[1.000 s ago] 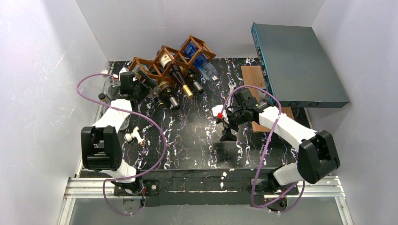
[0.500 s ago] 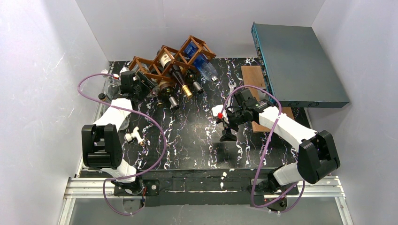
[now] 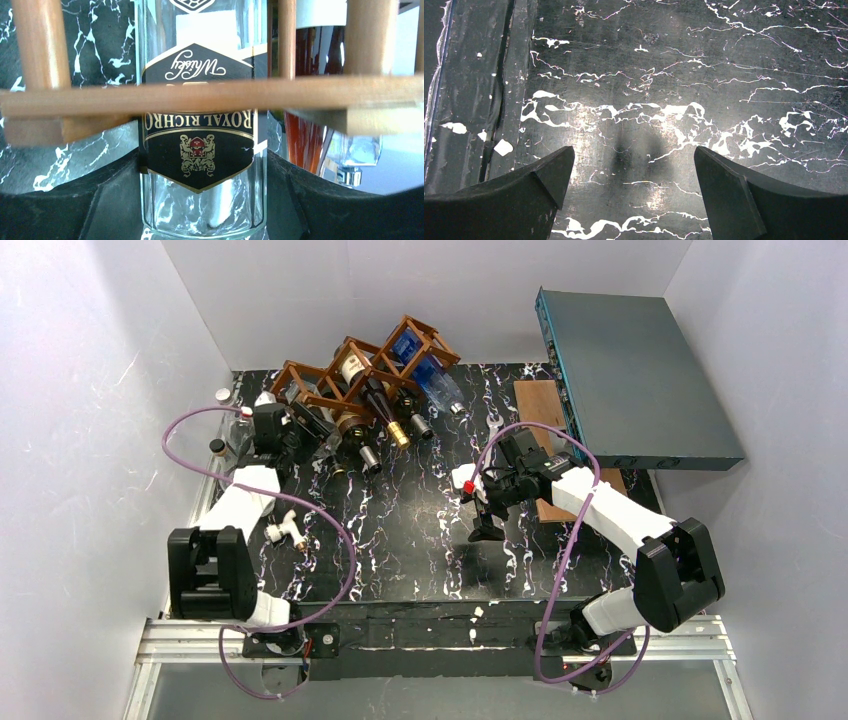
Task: Take the wine bottle off the wine rack
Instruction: Pick up the wine bottle from the wine rack.
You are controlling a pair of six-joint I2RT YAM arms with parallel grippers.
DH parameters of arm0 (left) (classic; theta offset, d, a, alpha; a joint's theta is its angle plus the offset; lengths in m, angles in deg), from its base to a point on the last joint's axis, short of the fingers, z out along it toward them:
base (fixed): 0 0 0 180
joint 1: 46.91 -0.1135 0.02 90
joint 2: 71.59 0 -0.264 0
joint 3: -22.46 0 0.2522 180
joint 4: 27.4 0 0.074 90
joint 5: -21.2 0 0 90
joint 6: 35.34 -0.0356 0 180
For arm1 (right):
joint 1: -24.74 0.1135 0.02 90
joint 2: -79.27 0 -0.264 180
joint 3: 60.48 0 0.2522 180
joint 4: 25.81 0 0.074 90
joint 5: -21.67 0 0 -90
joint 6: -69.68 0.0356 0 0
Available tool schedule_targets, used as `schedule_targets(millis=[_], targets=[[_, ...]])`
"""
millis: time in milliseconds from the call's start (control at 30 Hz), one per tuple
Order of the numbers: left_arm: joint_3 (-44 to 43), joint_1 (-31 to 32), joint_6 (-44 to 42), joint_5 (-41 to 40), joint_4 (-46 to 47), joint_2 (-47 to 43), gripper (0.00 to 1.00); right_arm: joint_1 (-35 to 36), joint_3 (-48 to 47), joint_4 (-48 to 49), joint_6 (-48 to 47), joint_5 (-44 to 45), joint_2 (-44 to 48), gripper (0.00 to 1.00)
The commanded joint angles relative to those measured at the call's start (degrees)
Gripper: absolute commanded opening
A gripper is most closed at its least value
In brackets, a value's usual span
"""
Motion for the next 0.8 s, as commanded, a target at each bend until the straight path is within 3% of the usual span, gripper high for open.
schedule_targets(millis=[0, 767], targets=[[2.6, -0.3, -2.0, 0.6, -0.8, -7.7, 0.0, -0.4, 0.2, -0.9, -1.0, -0.7, 0.6, 1.0], [10.9, 0.0, -9.9, 1.8, -1.3, -24.0, 0.0, -0.4, 0.2, -1.2, -1.1, -0.9, 1.1, 1.0]])
